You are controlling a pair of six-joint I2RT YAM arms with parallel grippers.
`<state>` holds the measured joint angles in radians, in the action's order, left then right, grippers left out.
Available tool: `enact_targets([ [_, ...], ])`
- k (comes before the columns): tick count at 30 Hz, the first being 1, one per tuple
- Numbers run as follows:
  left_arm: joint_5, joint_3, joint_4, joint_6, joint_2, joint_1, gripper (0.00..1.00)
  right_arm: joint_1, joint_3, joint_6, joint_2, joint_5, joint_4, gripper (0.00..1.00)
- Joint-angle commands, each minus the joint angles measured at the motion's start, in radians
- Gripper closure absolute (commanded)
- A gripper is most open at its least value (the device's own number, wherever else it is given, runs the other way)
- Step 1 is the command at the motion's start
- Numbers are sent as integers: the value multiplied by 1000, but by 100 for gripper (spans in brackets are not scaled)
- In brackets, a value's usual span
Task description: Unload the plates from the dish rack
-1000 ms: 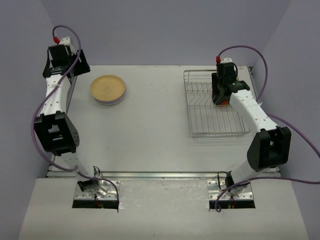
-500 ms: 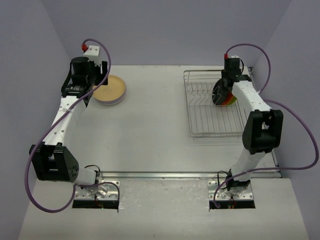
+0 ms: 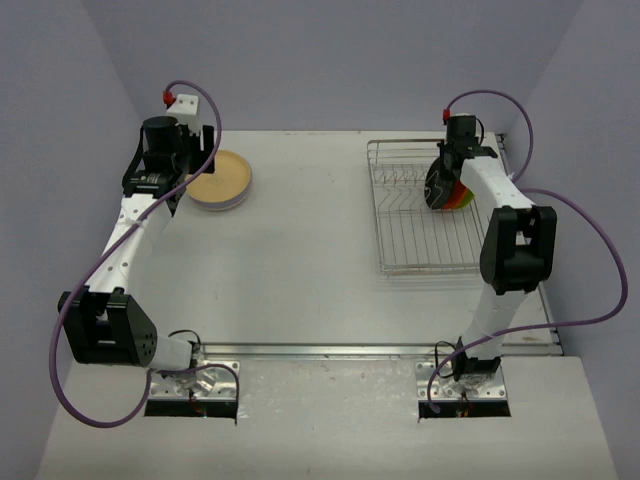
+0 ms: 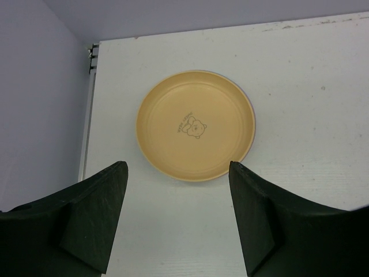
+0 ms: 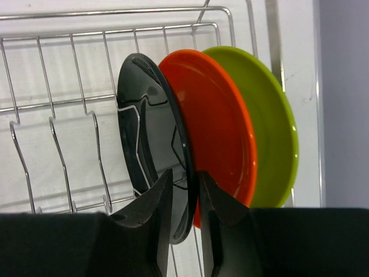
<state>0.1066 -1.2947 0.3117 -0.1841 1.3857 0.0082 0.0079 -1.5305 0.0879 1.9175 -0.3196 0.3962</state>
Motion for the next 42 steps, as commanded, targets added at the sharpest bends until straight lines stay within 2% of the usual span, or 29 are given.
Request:
enact_targets([
  [1,8,-8,-31,-10,-35,4,31,-1,-52,5,27,35,-20,77],
  [2,8,-8,-31,-10,-34,3,31,-1,-53,6,30,35,-18,78],
  [4,8,-12,-31,-9,-31,3,31,-2,-59,6,37,28,-17,91],
  [5,7,-14,-29,-9,-31,3,31,-2,-59,6,37,22,-14,92],
  [7,7,-15,-29,-5,-31,3,31,-2,-69,7,36,4,1,100],
  [15,-10,-27,-28,16,-27,3,14,0,-92,-46,-99,-127,-20,100],
  [20,-46,-62,-20,42,-17,4,12,-2,-162,-68,-170,-123,-3,100],
  [23,-134,-88,-5,65,-18,3,12,-1,-207,-47,-230,-32,41,100],
  [26,-377,-106,22,82,-25,3,13,0,-206,16,-289,151,99,100],
  [30,-699,-111,48,139,-16,-34,16,0,-105,95,-385,544,120,100],
  [32,-798,-112,57,172,-4,-57,17,3,-26,148,-424,669,99,100],
  [33,-823,-111,59,208,0,-70,18,11,0,169,-448,776,87,100],
  [36,-884,-102,61,234,12,-115,20,56,78,215,-476,896,61,100],
  [42,-946,-84,71,270,56,-197,23,221,185,226,-527,936,13,100],
])
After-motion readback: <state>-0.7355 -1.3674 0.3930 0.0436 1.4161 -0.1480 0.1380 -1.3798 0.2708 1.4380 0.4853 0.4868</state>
